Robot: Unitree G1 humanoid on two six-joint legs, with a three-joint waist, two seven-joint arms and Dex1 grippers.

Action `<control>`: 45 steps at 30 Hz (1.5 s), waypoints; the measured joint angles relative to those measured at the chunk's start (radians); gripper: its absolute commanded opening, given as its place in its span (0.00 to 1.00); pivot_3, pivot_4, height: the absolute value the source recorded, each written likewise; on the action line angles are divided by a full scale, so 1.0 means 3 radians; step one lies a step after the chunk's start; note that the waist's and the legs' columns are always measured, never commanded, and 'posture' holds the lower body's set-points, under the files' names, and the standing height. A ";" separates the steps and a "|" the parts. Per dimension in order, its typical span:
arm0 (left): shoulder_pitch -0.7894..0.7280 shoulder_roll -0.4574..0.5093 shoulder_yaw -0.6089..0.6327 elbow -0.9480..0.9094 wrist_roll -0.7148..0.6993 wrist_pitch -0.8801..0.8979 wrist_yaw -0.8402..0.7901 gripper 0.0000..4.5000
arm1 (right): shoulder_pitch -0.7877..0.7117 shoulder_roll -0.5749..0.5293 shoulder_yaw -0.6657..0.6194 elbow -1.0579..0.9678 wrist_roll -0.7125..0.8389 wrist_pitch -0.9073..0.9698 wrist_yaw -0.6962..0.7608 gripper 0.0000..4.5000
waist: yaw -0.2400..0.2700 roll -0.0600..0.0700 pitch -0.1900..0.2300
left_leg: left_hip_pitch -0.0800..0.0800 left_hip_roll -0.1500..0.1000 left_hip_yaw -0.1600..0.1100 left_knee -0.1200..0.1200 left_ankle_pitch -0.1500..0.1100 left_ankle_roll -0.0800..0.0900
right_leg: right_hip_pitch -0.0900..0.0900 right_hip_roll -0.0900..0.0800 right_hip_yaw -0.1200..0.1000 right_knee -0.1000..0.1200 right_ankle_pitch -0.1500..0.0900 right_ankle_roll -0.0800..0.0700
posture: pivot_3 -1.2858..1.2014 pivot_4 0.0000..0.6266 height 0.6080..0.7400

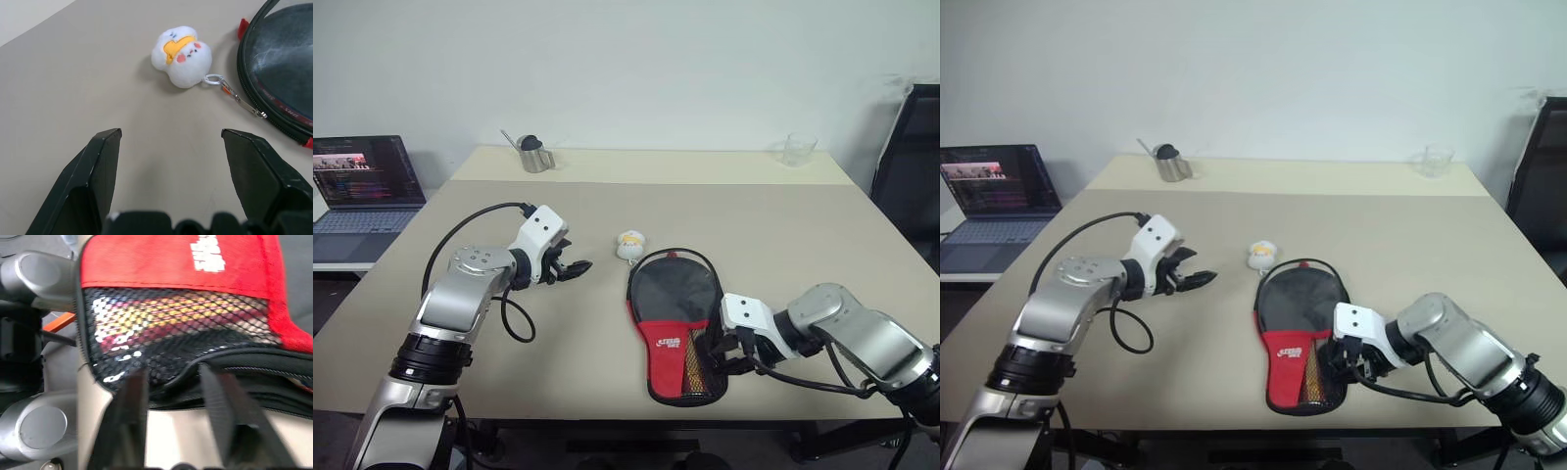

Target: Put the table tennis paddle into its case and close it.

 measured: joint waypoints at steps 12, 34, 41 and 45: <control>0.0000 0.0014 0.0000 0.0011 0.0010 0.0009 0.0006 0.80 | -0.0256 -0.0263 -0.0191 0.0813 -0.0340 -0.0619 0.0143 1.00 | 0.0002 0.0000 0.0000 | 0.0009 -0.0001 0.0002 0.0000 0.0000 0.0000 | 0.0009 0.0000 0.0001 -0.0003 0.0000 0.0000 | 0.52 0.24 1.00; -0.0702 -0.0583 0.0053 0.1024 0.0236 0.0573 0.0863 0.80 | -0.0282 0.2195 -0.0809 0.1600 -0.0290 -0.0706 -0.1744 1.00 | 0.0049 -0.0014 -0.0001 | 0.0008 0.0000 0.0003 0.0003 0.0003 -0.0001 | 0.0015 -0.0013 0.0003 -0.0003 0.0008 0.0007 | 0.52 0.24 1.00; -0.0982 -0.0703 0.0031 0.1128 0.0181 0.0593 0.0712 0.80 | -0.0180 0.2311 -0.0808 0.1920 -0.0267 -0.0792 -0.1696 1.00 | 0.0026 -0.0014 -0.0001 | 0.0017 0.0001 -0.0002 0.0001 0.0004 -0.0001 | 0.0019 0.0001 0.0000 0.0001 0.0009 0.0001 | 0.52 0.24 1.00; -0.1166 -0.0804 -0.0024 0.1398 0.0176 0.0585 0.0571 0.80 | -0.0183 0.2446 -0.0796 0.2077 -0.0333 -0.0976 -0.1758 1.00 | -0.0001 -0.0018 -0.0004 | 0.0028 0.0000 0.0002 0.0001 0.0004 -0.0001 | 0.0027 0.0001 0.0004 0.0002 0.0010 0.0001 | 0.52 0.24 1.00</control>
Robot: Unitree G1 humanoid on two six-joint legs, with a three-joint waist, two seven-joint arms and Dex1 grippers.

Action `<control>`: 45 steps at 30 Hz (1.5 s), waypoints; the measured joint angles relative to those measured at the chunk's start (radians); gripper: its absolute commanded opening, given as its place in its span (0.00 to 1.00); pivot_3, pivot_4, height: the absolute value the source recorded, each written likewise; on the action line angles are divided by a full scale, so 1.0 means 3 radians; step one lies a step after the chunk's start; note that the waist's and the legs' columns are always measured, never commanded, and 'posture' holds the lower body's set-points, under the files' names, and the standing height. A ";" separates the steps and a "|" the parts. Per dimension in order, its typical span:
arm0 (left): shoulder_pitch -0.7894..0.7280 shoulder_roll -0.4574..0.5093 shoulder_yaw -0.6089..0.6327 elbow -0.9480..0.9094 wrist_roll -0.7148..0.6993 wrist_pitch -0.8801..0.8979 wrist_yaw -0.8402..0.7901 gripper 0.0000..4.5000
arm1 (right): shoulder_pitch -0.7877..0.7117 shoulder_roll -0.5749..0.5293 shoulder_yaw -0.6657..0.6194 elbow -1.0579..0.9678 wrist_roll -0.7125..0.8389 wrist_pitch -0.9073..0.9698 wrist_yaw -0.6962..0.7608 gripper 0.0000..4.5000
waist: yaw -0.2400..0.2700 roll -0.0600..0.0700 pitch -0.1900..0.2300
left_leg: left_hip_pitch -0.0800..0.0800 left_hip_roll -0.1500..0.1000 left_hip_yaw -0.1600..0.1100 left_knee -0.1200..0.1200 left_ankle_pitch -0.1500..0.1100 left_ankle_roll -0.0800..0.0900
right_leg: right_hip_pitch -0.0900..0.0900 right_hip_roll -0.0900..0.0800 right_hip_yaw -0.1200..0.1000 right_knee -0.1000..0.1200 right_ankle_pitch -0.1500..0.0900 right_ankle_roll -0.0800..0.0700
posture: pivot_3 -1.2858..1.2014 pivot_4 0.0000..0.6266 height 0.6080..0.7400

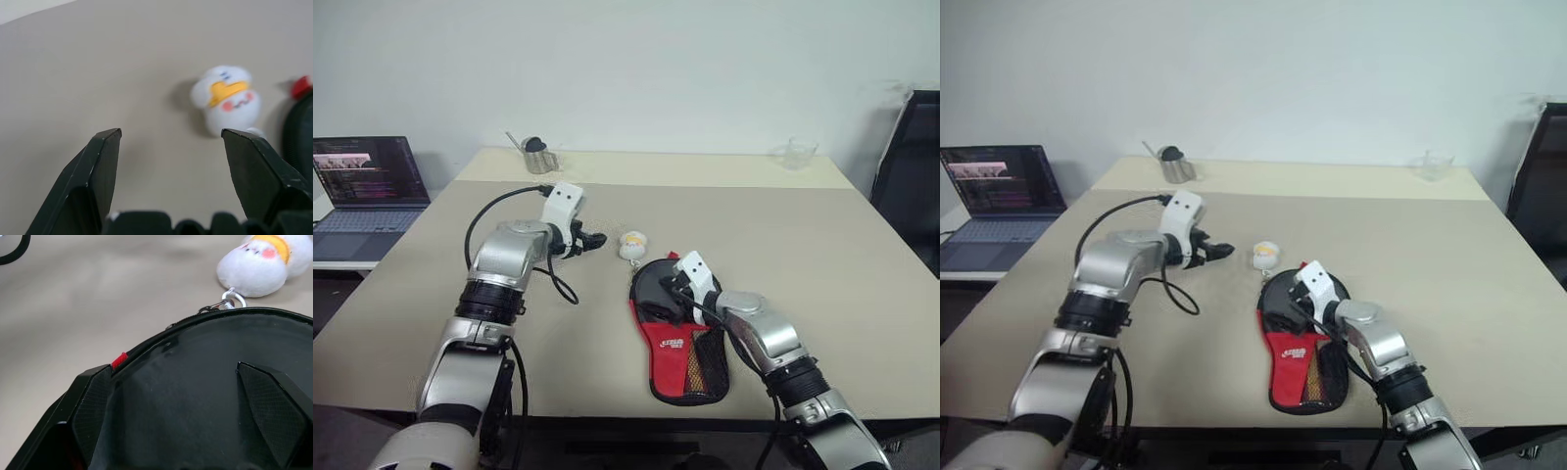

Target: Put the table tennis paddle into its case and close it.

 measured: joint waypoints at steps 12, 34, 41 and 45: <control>-0.0726 -0.0431 0.0126 0.1585 -0.0030 -0.0389 -0.0082 0.80 | -0.0004 0.0198 0.0035 0.0082 -0.0068 -0.0073 0.0020 1.00 | -0.0014 -0.0010 -0.0006 | 0.0010 0.0000 0.0004 -0.0004 0.0000 0.0000 | 0.0006 0.0000 0.0003 -0.0002 0.0000 0.0000 | 0.52 0.24 1.00; -0.0783 -0.0954 0.0290 0.2612 0.0259 -0.1169 0.0569 0.71 | 0.0231 0.0230 0.0098 -0.0278 -0.0058 0.0169 0.0027 1.00 | -0.0003 -0.0019 -0.0024 | 0.0029 -0.0002 -0.0001 -0.0003 0.0000 0.0000 | 0.0030 -0.0005 -0.0006 -0.0004 0.0000 0.0000 | 0.52 0.24 1.00; -0.0772 -0.1064 0.0325 0.2714 0.0320 -0.1404 0.0677 0.17 | 0.0239 0.0229 0.0095 -0.0322 -0.0057 0.0226 0.0010 1.00 | 0.0003 -0.0021 -0.0026 | 0.0026 -0.0003 -0.0001 -0.0004 -0.0001 0.0000 | 0.0029 -0.0005 -0.0007 -0.0008 0.0000 0.0000 | 0.52 0.24 1.00; -0.0773 -0.1099 0.0349 0.2729 0.0346 -0.1464 0.0688 0.01 | 0.0259 0.0237 0.0092 -0.0350 -0.0054 0.0236 -0.0014 1.00 | 0.0003 -0.0021 -0.0026 | 0.0026 -0.0003 0.0000 -0.0004 -0.0001 0.0000 | 0.0029 -0.0006 -0.0006 -0.0010 0.0000 0.0000 | 0.52 0.24 1.00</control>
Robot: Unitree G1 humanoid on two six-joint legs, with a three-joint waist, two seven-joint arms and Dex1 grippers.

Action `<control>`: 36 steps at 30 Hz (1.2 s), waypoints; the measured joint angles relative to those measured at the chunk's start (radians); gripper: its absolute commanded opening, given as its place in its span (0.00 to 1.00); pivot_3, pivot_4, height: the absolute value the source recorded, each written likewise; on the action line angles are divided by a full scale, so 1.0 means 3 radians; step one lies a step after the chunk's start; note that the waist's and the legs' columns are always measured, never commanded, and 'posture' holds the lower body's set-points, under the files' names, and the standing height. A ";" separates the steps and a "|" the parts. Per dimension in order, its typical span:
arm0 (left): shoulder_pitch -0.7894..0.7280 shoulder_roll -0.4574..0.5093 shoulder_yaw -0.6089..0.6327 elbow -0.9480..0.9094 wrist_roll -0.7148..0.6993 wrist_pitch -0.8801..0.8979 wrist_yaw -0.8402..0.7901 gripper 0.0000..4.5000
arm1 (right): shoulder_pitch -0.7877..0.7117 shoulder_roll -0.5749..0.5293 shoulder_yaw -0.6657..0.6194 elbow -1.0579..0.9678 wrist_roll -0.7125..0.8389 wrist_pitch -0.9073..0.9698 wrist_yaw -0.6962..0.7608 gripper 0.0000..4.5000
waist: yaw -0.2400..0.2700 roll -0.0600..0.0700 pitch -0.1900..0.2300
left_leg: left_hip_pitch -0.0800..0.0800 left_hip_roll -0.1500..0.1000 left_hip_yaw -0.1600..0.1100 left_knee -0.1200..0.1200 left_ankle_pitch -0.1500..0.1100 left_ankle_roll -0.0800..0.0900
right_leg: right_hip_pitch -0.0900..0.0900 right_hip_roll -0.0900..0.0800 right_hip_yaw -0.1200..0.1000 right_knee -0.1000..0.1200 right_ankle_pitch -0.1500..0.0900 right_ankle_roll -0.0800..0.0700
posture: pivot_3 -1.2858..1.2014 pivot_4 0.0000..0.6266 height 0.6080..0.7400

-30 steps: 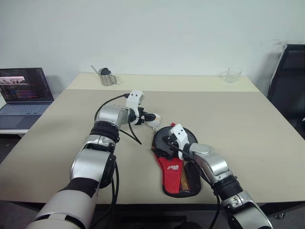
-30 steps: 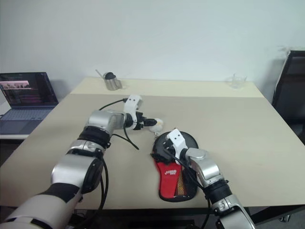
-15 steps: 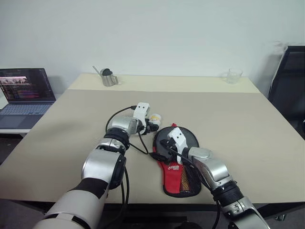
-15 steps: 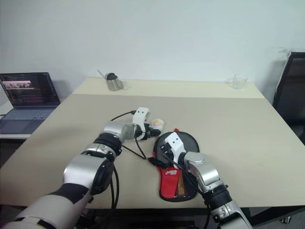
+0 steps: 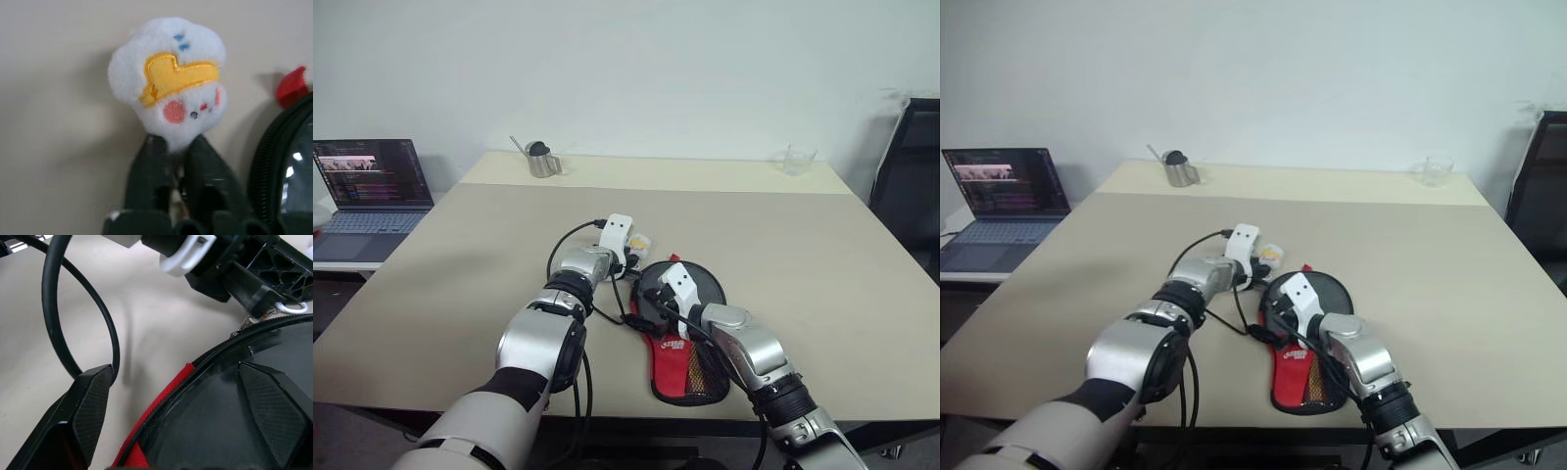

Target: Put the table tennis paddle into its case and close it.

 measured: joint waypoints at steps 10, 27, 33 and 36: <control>-0.0042 -0.0033 -0.0207 0.0115 0.0337 -0.0294 0.0073 0.01 | 0.0022 0.0030 0.0025 -0.0083 0.0001 0.0083 -0.0046 1.00 | -0.0002 0.0000 0.0000 | 0.0000 0.0001 -0.0001 -0.0001 0.0000 0.0000 | -0.0001 0.0000 -0.0001 0.0000 0.0000 0.0000 | 0.52 0.24 1.00; -0.0176 -0.0471 -0.0825 0.0256 0.1119 -0.0888 0.0493 0.01 | 0.0022 -0.0020 0.0102 -0.0215 0.0006 0.0235 0.0036 1.00 | -0.0007 0.0000 0.0000 | -0.0009 0.0001 0.0002 -0.0010 -0.0001 0.0000 | -0.0010 0.0001 0.0000 -0.0008 -0.0002 -0.0002 | 0.52 0.24 1.00; -0.0175 -0.0583 -0.0887 0.0275 0.1207 -0.1082 0.0504 0.01 | 0.0047 -0.0019 0.0096 -0.0265 0.0008 0.0275 0.0021 1.00 | -0.0002 -0.0001 0.0000 | -0.0011 0.0000 0.0001 -0.0010 -0.0001 0.0000 | -0.0010 0.0000 -0.0001 -0.0011 -0.0002 -0.0002 | 0.52 0.24 1.00; -0.0176 -0.0625 -0.0909 0.0275 0.1233 -0.1193 0.0501 0.01 | 0.0070 -0.0018 0.0096 -0.0291 0.0010 0.0280 0.0016 1.00 | -0.0003 -0.0001 0.0000 | -0.0011 0.0000 0.0001 -0.0011 -0.0001 0.0000 | -0.0010 0.0000 -0.0001 -0.0012 -0.0002 -0.0002 | 0.52 0.24 1.00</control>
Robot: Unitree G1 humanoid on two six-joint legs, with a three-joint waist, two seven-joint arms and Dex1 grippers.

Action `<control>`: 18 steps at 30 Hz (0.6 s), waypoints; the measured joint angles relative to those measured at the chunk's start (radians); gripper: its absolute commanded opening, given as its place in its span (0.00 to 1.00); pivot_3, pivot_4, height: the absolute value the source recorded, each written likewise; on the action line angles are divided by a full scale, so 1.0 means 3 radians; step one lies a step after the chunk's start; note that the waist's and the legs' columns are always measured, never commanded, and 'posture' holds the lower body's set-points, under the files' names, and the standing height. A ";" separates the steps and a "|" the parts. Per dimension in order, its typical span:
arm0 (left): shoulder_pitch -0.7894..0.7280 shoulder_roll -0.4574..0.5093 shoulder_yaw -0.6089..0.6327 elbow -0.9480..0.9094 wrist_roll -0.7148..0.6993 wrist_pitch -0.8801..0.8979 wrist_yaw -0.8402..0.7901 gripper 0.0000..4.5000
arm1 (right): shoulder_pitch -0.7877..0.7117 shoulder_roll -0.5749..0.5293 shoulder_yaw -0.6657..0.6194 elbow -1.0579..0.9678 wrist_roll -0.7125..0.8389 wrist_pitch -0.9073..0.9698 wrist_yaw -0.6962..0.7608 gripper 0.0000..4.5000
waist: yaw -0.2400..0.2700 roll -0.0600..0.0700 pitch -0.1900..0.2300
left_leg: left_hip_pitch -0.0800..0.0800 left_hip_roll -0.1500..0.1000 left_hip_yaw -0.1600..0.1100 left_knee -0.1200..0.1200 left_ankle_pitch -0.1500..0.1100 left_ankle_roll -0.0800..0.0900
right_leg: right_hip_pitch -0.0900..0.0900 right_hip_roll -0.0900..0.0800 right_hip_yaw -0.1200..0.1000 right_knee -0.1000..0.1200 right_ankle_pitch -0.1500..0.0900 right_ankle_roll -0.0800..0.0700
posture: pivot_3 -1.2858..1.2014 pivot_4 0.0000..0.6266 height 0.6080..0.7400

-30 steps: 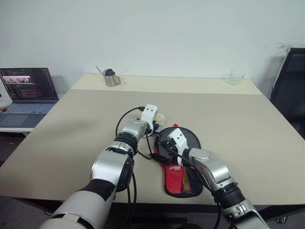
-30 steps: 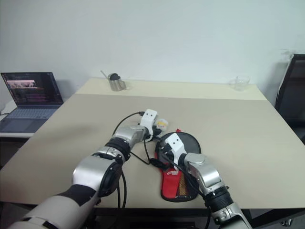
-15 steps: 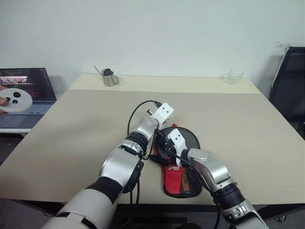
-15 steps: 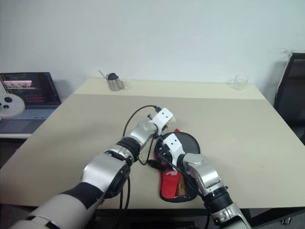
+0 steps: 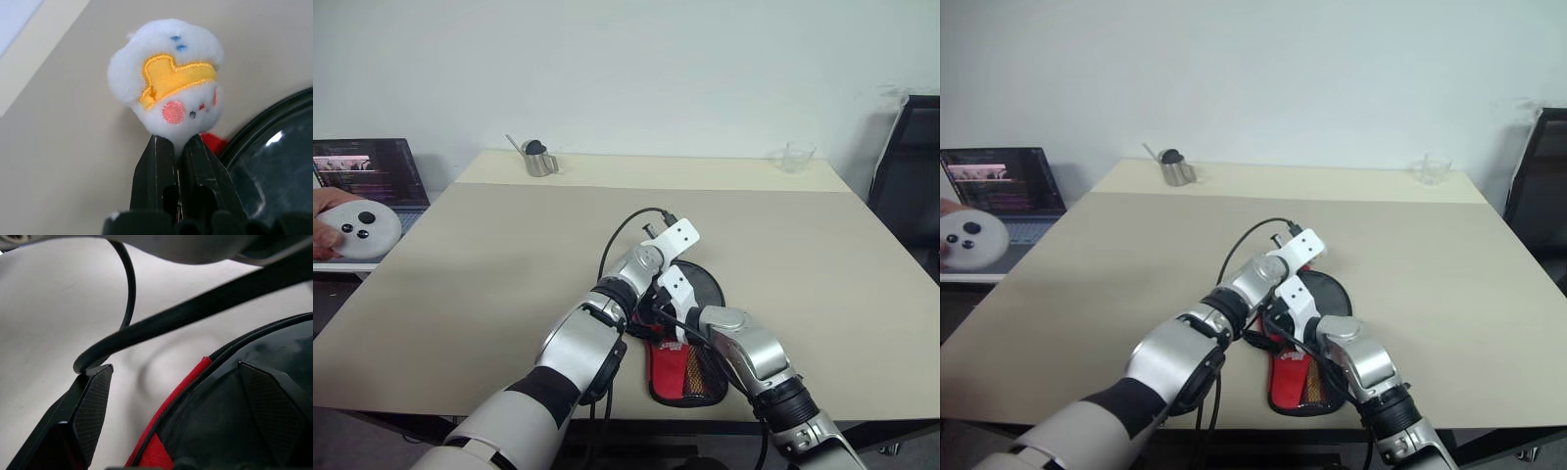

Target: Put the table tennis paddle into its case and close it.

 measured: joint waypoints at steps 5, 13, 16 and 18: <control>-0.0010 -0.0047 -0.0095 -0.0001 0.0099 -0.0299 -0.0022 0.01 | 0.0004 -0.0002 -0.0007 -0.0001 0.0008 0.0002 0.0003 1.00 | 0.0002 0.0000 0.0000 | 0.0000 -0.0001 0.0000 0.0000 0.0000 0.0000 | 0.0000 0.0000 0.0000 0.0000 0.0000 0.0000 | 0.52 0.24 1.00; -0.0043 -0.0056 -0.0247 -0.0005 0.0266 -0.0708 -0.0094 0.01 | 0.0038 -0.0009 -0.0040 -0.0001 0.0016 0.0001 0.0016 1.00 | 0.0013 0.0000 0.0000 | 0.0000 -0.0002 0.0000 0.0000 0.0000 0.0000 | 0.0002 -0.0001 -0.0001 -0.0005 0.0000 0.0001 | 0.52 0.24 1.00; -0.0044 -0.0056 -0.0299 -0.0014 0.0340 -0.0832 -0.0120 0.01 | 0.0058 -0.0011 -0.0047 -0.0012 0.0017 -0.0004 0.0024 1.00 | 0.0014 0.0000 0.0000 | 0.0000 -0.0002 0.0000 -0.0004 -0.0001 0.0001 | 0.0004 -0.0001 -0.0002 -0.0010 0.0000 0.0001 | 0.52 0.24 1.00; -0.0045 -0.0056 -0.0333 -0.0022 0.0389 -0.0888 -0.0150 0.01 | 0.0073 -0.0011 -0.0053 -0.0023 0.0019 -0.0006 0.0026 1.00 | 0.0015 0.0001 -0.0001 | 0.0000 -0.0003 0.0000 -0.0004 -0.0002 0.0002 | 0.0005 -0.0001 -0.0002 -0.0012 -0.0001 0.0002 | 0.52 0.24 1.00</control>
